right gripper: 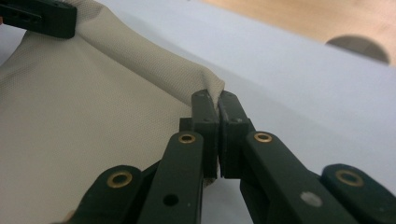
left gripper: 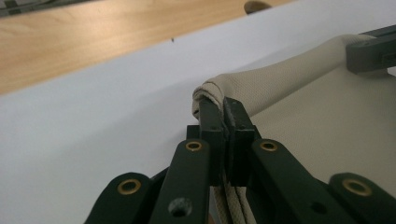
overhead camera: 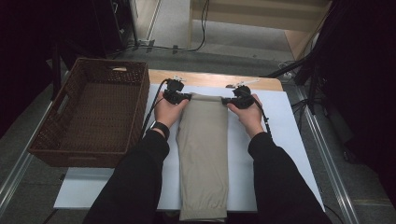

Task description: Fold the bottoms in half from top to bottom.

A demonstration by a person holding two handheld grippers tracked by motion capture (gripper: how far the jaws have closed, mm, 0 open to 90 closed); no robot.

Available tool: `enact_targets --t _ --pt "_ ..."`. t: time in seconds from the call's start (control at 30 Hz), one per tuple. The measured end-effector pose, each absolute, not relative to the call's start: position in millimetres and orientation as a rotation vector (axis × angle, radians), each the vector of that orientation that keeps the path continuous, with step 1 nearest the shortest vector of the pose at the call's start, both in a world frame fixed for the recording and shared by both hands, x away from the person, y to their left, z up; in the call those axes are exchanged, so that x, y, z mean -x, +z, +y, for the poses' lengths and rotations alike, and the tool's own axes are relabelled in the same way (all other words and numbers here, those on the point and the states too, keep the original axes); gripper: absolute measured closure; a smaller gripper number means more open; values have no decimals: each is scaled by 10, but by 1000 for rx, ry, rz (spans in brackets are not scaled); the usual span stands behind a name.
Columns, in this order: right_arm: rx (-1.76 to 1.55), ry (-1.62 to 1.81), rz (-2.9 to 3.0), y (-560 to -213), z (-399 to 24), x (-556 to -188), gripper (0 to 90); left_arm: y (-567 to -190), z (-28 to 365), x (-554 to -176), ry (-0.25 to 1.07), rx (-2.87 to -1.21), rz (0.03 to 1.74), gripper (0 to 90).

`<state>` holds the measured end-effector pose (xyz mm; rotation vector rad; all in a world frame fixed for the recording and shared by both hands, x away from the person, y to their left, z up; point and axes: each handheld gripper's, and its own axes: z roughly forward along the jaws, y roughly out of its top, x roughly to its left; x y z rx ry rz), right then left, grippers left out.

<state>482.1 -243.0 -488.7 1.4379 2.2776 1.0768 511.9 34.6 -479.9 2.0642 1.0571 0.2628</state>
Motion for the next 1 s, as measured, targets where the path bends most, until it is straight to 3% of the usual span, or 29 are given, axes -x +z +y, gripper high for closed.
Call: enact_targets --t 0.5,1.0 --pt "-1313 1190 2133 -4142 -2548 -4834 863 -4000 297 -5156 368 -1955 940 882" --pt "-1192 1251 2105 -4058 -2472 -4359 862 -3957 438 -4709 369 -1911 883 881"
